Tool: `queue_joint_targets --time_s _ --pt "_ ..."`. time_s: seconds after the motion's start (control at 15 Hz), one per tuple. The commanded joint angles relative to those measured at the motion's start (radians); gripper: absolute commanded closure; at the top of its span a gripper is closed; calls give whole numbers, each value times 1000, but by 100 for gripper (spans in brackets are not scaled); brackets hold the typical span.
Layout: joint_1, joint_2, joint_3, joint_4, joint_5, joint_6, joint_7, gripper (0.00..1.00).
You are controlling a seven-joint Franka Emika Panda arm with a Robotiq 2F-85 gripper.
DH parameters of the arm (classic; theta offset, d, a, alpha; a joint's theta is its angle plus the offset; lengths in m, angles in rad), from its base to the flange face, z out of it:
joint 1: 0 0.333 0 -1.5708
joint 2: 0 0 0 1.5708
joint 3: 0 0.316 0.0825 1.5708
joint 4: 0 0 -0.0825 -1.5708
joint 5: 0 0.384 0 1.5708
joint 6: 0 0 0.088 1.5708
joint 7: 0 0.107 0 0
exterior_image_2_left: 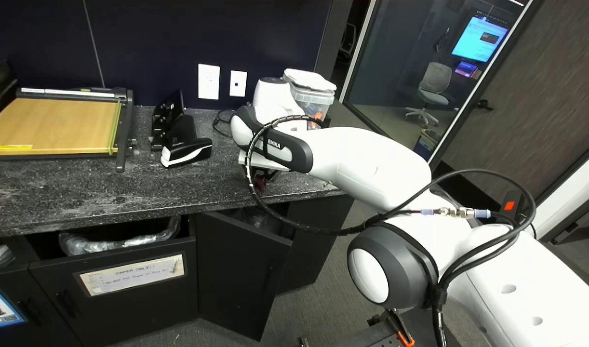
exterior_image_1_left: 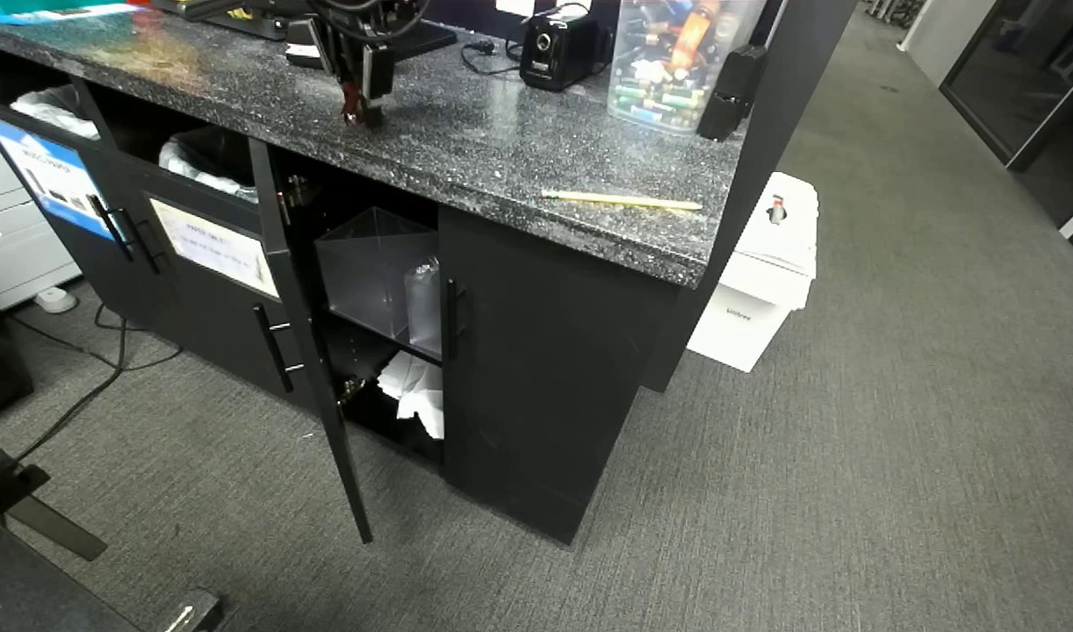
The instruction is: Move the staple remover to the right
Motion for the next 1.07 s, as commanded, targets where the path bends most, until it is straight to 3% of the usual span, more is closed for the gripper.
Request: queue_joint_targets --time_s 0.0,0.07,0.13,0.2,1.0 --pt "-32 -29 7 46 19 -44 14 87" --pt "-49 11 18 138 13 -82 22 87" --pt "-65 11 18 153 15 -89 29 87" --pt "-76 -43 19 67 16 -52 35 87" --pt "-222 -10 19 89 34 -36 200 87"
